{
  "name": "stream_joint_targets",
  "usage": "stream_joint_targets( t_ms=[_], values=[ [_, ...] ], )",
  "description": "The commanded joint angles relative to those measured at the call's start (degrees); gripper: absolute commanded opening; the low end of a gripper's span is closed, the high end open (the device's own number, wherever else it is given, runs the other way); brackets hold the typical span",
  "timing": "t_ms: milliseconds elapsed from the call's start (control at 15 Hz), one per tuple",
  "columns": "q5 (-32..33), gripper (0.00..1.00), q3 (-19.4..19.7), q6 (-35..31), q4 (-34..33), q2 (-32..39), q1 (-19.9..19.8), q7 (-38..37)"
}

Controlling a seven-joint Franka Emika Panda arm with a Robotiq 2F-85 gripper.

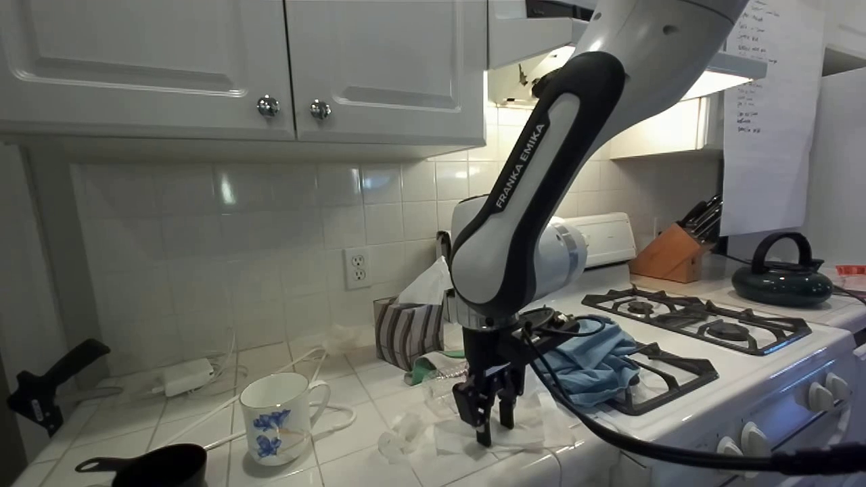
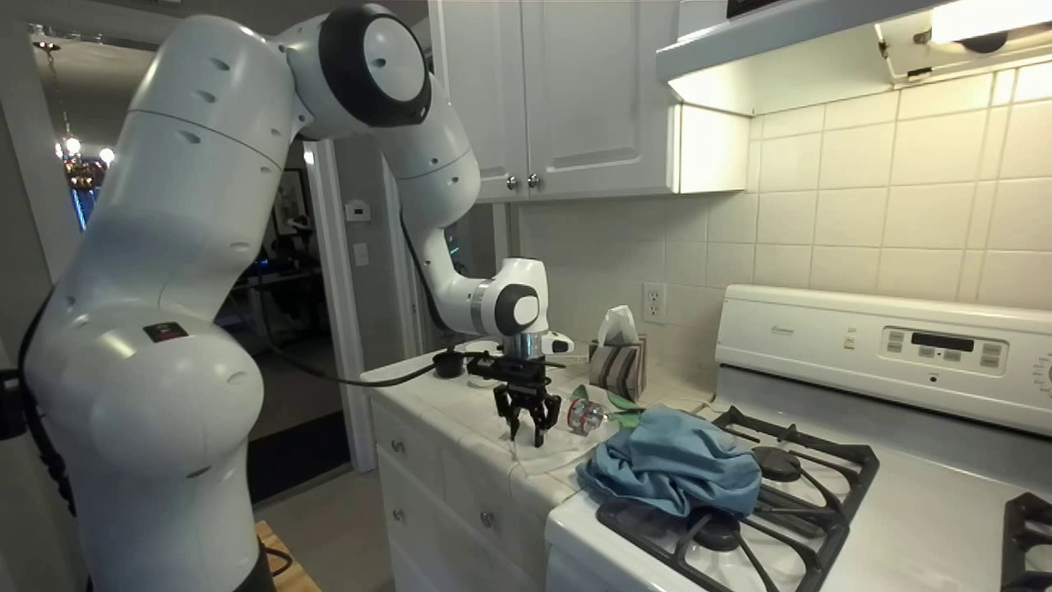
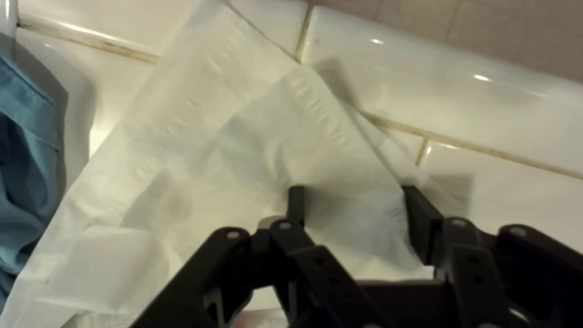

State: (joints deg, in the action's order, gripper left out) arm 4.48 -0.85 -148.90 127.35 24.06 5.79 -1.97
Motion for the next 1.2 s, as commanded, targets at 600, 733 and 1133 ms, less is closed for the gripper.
stream_joint_targets(
  t_ms=[600,733,1133],
  values=[
    [4.31,0.00,1.36,-7.72,-5.11,5.91,0.71,1.42],
    [5.73,0.00,1.97,-7.69,-8.58,8.16,0.82,2.07],
    [7.63,0.00,2.82,-4.82,-22.83,15.82,-0.76,8.52]
  ],
)
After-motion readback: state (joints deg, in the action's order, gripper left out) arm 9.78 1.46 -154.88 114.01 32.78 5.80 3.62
